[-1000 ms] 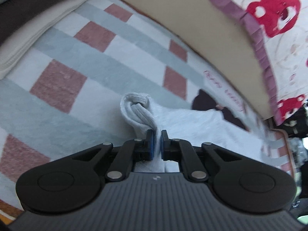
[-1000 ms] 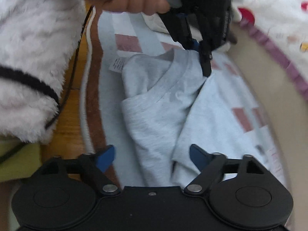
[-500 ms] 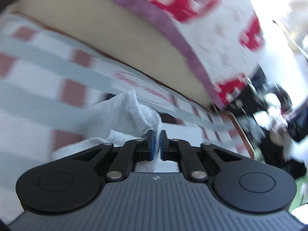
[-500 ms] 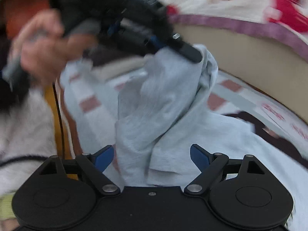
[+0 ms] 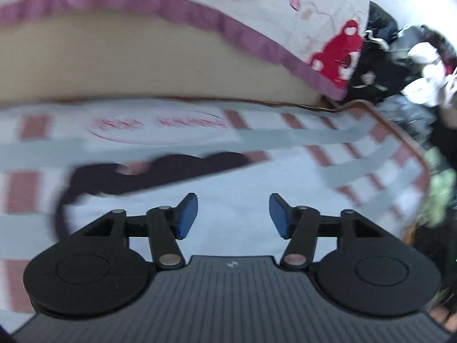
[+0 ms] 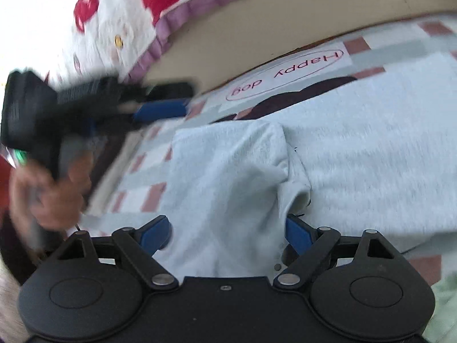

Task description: Fold clothes

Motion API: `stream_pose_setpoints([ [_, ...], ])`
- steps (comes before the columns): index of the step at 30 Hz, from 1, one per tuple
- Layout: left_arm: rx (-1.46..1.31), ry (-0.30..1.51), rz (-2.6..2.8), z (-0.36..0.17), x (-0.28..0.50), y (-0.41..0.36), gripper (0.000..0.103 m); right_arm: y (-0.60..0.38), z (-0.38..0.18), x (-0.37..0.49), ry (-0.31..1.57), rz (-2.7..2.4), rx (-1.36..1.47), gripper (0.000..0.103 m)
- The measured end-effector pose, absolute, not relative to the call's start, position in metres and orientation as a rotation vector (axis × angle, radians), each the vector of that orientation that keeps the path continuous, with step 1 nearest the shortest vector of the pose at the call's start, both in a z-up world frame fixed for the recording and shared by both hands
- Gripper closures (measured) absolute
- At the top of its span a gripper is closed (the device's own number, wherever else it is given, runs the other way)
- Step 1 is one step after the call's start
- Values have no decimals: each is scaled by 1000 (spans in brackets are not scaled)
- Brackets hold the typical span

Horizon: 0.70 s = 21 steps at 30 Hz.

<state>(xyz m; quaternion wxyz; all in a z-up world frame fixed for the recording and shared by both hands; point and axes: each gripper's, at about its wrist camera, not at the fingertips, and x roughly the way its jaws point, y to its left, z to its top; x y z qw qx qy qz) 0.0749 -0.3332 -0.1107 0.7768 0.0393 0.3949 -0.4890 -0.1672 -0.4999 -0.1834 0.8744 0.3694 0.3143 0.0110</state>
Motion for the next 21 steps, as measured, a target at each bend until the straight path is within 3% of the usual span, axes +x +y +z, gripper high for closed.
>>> stream_pose_setpoints([
  [7, 44, 965, -817, -163, 108, -264, 51, -491, -215, -138, 744, -52, 863, 13],
  [8, 37, 958, -800, -169, 108, -259, 51, -487, -215, -132, 756, -72, 821, 20],
  [9, 35, 944, -786, -173, 108, -254, 51, -483, -213, -127, 763, -90, 766, 52],
  [10, 37, 926, -769, -175, 108, -251, 51, -477, -206, -124, 750, -98, 686, 76],
  [11, 39, 907, -757, -176, 108, -250, 51, -475, -197, -125, 720, -87, 636, 93],
  [16, 46, 829, -708, -171, 115, -249, 51, -467, -153, -127, 586, -46, 391, 93],
  [18, 49, 841, -707, -172, 121, -256, 57, -477, -166, -119, 667, -120, 338, 86],
  [19, 44, 855, -704, -173, 125, -261, 65, -482, -175, -117, 700, -175, 318, 80],
  [21, 61, 870, -690, -177, 131, -270, 66, -490, -189, -117, 729, -199, 331, 80],
])
